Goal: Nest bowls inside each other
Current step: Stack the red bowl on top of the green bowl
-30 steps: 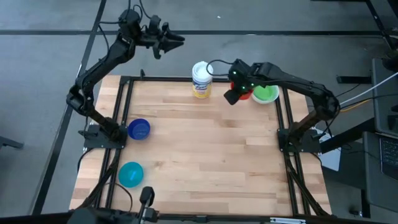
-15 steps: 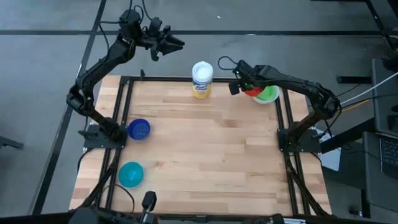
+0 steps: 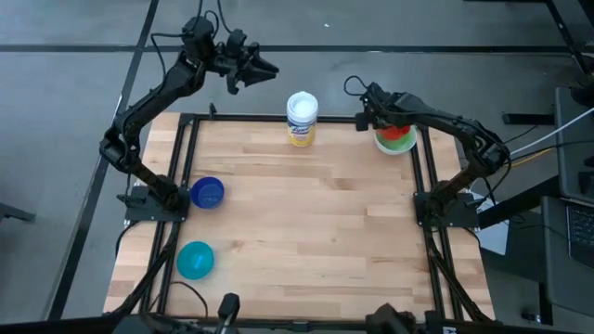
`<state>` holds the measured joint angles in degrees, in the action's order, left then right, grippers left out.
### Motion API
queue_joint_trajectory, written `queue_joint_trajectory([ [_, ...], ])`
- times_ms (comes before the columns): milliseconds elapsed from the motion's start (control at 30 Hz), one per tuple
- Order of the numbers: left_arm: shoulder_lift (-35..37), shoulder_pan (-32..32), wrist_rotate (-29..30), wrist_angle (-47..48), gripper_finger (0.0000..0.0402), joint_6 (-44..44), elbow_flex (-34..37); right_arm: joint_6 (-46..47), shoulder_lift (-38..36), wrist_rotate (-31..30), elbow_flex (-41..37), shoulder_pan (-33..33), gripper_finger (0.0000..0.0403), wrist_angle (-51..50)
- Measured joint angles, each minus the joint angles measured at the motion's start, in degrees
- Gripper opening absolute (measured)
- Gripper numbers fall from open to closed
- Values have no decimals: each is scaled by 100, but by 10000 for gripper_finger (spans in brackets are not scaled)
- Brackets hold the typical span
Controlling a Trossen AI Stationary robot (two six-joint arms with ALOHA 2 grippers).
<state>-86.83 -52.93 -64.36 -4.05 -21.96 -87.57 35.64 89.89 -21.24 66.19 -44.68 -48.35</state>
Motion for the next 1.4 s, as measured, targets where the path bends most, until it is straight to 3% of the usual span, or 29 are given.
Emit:
queue_joint_trajectory([
  [633, 0, 121, 61, 0, 120, 0, 0, -16, 0, 217, -507, -372, 4, 546],
  [967, 0, 121, 28, 0, 120, -37, 0, -311, 0, 247, -507, -390, 110, 642],
  [1167, 0, 121, 22, -2, 120, -51, 0, -329, 0, 260, -505, -391, 150, 640],
  [1267, 0, 121, 17, -9, 120, -84, 0, -300, 0, 150, -505, -392, 147, 574],
  [1400, 0, 121, -31, -17, 120, -105, 0, -303, 0, 120, -505, -410, 110, 467],
])
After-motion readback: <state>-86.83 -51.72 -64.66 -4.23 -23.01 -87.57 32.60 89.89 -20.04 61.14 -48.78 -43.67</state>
